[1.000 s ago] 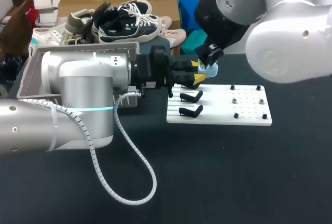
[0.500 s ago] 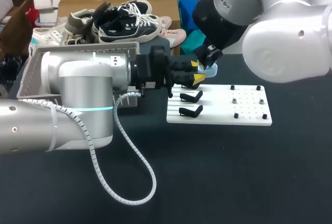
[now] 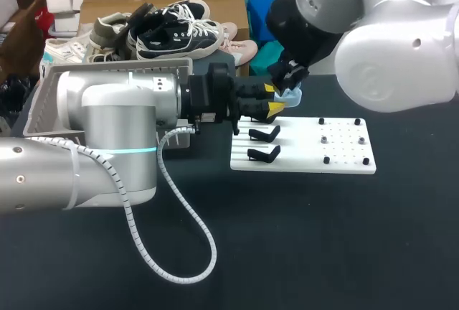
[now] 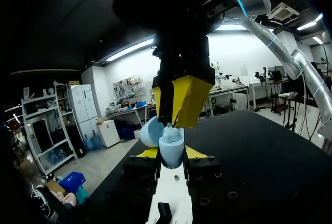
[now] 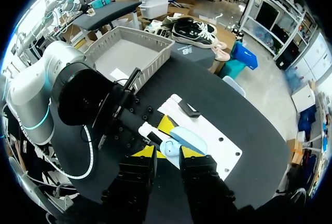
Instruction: Pick up each earbud case from the left stands, insert the matching earbuds, close the lid, and place the case in the box.
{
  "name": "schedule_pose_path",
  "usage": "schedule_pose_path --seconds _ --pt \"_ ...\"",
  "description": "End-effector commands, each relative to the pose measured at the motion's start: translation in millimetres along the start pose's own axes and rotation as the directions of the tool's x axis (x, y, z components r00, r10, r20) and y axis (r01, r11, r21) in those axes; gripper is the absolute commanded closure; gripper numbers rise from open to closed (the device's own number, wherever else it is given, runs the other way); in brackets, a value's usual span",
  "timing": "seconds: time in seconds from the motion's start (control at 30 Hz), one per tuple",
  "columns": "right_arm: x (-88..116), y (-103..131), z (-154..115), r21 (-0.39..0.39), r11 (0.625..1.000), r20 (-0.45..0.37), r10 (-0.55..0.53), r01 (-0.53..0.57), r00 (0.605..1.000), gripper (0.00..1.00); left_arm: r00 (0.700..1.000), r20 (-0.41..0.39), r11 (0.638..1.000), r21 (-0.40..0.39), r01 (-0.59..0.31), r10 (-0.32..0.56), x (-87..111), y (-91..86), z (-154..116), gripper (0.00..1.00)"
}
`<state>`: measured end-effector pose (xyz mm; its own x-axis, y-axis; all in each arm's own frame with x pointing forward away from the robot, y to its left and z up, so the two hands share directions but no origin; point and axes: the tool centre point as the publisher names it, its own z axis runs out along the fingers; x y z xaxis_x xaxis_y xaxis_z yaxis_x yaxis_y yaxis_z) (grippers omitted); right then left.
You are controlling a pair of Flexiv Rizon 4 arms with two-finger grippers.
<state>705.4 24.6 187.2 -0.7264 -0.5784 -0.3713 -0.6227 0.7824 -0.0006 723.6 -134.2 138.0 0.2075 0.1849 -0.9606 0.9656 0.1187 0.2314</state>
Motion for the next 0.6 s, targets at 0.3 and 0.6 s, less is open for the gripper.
schedule_pose_path --seconds 0.3,0.6 --pt "-11.4 -8.8 -23.4 0.037 0.999 0.101 0.019 -0.023 0.995 0.67 1.000 0.001 1.000 -0.007 -0.002 0.002 0.4 -1.3 0.5 1.00" --pt "-38.6 -31.5 -11.1 0.069 0.988 0.158 0.129 -0.141 0.979 0.65 1.000 0.001 1.000 -0.007 -0.002 0.002 0.4 -1.3 0.5 1.00"
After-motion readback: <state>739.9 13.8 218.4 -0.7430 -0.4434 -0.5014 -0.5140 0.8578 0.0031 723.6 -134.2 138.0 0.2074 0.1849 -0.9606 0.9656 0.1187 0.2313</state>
